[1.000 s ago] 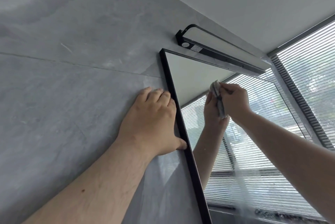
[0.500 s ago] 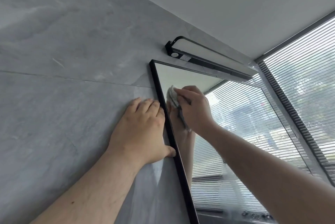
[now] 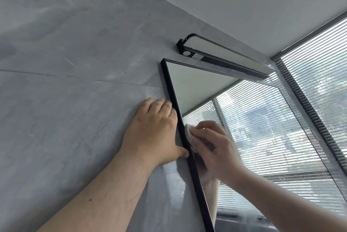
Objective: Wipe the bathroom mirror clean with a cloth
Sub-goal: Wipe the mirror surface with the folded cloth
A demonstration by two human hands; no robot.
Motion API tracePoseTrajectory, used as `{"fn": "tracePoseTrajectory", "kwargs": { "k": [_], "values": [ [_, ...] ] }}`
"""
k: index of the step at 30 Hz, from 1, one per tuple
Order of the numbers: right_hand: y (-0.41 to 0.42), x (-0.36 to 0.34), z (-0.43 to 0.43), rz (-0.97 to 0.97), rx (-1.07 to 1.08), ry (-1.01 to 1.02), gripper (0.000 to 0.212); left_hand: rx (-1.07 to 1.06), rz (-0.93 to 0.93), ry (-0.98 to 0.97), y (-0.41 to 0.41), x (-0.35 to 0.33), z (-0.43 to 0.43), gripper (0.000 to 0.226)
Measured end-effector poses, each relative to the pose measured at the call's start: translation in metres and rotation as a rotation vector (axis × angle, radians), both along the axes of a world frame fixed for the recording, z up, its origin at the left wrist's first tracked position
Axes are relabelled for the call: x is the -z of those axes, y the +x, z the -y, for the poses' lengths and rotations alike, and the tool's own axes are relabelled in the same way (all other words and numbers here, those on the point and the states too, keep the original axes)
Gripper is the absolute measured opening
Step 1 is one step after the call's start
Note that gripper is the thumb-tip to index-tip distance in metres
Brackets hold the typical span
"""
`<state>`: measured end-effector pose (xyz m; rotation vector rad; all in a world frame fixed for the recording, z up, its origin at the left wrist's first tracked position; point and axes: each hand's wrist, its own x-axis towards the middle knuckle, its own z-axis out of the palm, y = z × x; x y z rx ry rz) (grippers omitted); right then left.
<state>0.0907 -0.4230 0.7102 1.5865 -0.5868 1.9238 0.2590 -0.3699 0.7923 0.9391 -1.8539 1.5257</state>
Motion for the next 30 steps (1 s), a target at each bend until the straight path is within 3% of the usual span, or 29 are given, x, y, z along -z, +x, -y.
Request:
{"fn": "tracePoseTrajectory", "kwargs": {
  "k": [9,16,30],
  "values": [
    [0.010,-0.109,-0.009,0.057,-0.052,0.108,0.023,-0.009,0.010,-0.024,0.000,0.000,0.001,0.112],
    [0.018,-0.183,-0.008,0.119,-0.096,0.083,0.025,-0.026,0.026,-0.045,0.001,0.001,-0.001,0.113],
    [-0.003,-0.058,0.001,-0.061,0.054,0.075,0.033,-0.035,0.024,-0.037,0.001,0.001,-0.001,0.110]
  ]
}}
